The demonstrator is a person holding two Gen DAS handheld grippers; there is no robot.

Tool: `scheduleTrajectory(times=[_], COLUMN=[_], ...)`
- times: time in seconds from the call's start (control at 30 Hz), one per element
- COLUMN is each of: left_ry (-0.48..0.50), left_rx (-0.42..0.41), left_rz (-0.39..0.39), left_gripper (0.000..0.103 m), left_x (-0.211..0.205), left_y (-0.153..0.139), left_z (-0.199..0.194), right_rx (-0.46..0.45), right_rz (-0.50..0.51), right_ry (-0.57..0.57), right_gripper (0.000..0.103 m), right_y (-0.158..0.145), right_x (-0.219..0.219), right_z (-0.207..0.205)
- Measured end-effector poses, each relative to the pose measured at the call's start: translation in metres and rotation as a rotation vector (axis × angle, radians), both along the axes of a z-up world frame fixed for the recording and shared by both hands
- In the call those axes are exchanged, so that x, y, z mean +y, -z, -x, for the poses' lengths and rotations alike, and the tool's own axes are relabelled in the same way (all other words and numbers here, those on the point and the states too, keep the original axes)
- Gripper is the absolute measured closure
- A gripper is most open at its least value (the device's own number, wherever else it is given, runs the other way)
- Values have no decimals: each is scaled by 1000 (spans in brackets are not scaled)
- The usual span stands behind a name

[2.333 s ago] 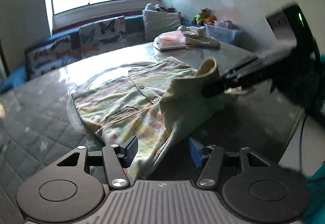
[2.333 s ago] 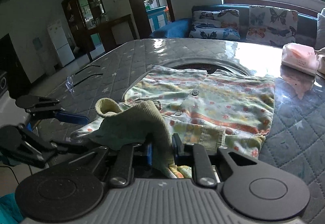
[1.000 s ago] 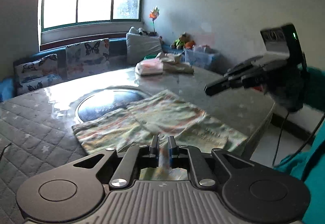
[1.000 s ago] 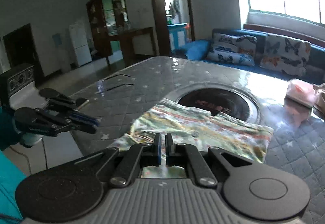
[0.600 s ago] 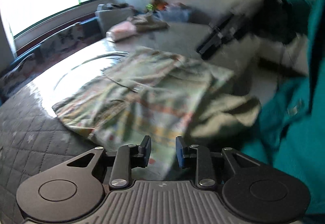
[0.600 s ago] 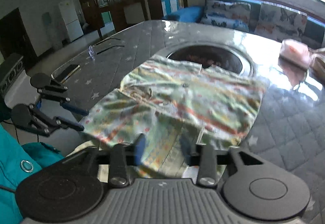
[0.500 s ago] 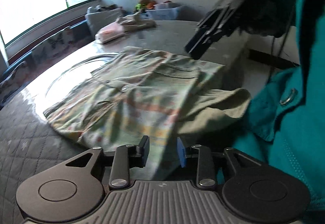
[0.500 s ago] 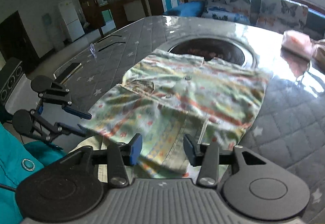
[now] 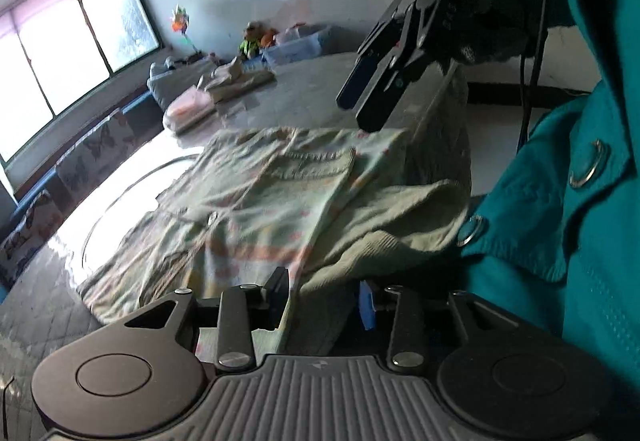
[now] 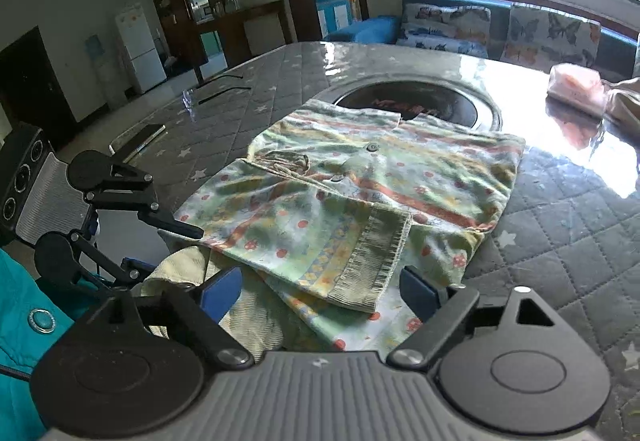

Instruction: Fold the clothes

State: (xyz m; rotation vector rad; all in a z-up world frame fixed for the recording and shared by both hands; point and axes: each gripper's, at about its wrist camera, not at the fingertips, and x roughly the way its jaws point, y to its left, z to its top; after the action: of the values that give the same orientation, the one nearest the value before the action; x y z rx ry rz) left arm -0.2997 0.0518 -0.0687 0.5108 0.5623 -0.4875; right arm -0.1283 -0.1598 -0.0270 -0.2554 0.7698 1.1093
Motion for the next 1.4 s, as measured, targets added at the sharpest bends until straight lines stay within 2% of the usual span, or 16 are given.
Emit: scheduleTrajectory(times=[0.1, 0.17, 0.27, 0.4, 0.53, 0.7, 0.8, 0.93, 1.07, 1.1, 1.2, 1.33, 1.37, 1.4], left_ry=[26, 32, 12, -48, -118, -159, -170, -169, -168, -171, -182, -196, -197, -197], left_rx=[-15, -18, -16, -1, 27, 63, 89, 107, 122, 125, 114, 86, 81, 79], left_rz=[9, 26, 74, 186, 307, 415, 452, 461, 468, 467, 453, 422, 408, 386], left_gripper=[64, 74, 86, 92, 93, 93, 93, 93, 92, 90, 84, 49, 45, 45], left_x=[-3, -3, 1, 13, 28, 44, 52, 57, 62, 64, 69, 75, 76, 75], left_y=[0, -2, -8, -21, -37, -52, -55, -54, -53, -53, -54, -56, -55, -53], left_z=[-1, -2, -7, -18, -38, -61, -71, -76, -77, -76, -66, -45, -40, -36], right_rx=[-26, -46, -75, -112, -134, -248, -261, -212, -142, -126, -73, -52, -54, -52], right_rz=[-22, -53, -100, -159, -129, -34, -2, -4, -13, -14, -23, -22, -23, -25], right_ry=[16, 29, 48, 73, 19, -71, -110, -140, -179, -178, -179, -172, -168, -163], right_gripper=[4, 0, 0, 0, 0, 2, 12, 30, 76, 83, 87, 89, 89, 89], right_y=[-1, -3, -6, -9, -3, 8, 15, 21, 23, 22, 17, 8, 6, 4], right_x=[-6, -10, -17, -25, -20, -3, 8, 25, 43, 46, 53, 58, 59, 60], right_z=[4, 7, 11, 16, 21, 36, 38, 28, 14, 9, -5, -18, -21, -24])
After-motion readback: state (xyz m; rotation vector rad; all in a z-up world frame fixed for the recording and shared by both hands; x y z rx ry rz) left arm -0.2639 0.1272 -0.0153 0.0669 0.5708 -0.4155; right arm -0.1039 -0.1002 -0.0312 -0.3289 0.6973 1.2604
